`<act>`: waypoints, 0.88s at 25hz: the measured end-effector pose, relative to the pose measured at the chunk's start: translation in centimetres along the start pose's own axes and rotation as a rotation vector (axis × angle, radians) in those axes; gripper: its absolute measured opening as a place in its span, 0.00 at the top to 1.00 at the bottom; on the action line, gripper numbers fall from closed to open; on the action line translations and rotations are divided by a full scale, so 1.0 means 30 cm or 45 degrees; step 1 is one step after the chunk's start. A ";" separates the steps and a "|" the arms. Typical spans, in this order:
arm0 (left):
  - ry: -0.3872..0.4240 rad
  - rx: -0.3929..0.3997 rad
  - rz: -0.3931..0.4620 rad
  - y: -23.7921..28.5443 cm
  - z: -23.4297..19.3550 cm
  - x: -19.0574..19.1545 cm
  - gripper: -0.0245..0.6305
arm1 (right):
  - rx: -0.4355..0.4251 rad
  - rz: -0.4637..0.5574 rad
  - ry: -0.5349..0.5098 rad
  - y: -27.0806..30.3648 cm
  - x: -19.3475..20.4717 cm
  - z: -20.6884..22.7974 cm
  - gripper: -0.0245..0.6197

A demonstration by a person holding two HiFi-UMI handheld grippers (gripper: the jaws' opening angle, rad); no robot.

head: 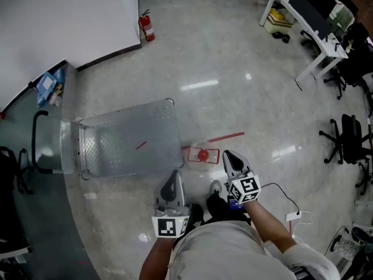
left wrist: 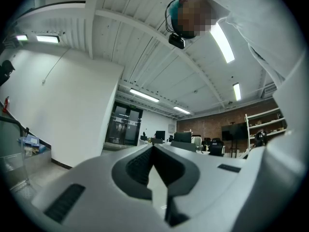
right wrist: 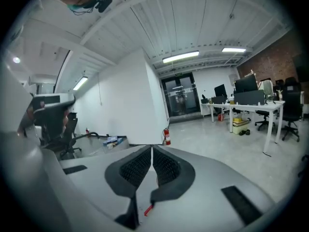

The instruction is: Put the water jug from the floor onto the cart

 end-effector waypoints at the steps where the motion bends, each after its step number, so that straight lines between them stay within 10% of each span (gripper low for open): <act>1: 0.000 0.001 -0.003 0.012 -0.003 0.008 0.96 | -0.005 -0.056 -0.004 0.046 0.040 0.014 0.94; 15: -0.108 0.012 -0.197 0.087 -0.002 0.313 0.96 | -0.111 -1.121 -0.087 0.722 0.982 0.096 0.56; 22: -0.131 0.003 -0.242 0.079 -0.059 0.421 0.96 | 0.015 -1.227 -0.017 0.898 1.185 0.168 0.50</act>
Point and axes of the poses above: the fingertips, and each gripper's own axes: y forward along the fingers, z to its right, x out of its underside, the point moved 3 cm from there along -y, backward along the fingers, and after that the axes turned 15 degrees about -z, right-handed, at the moved point
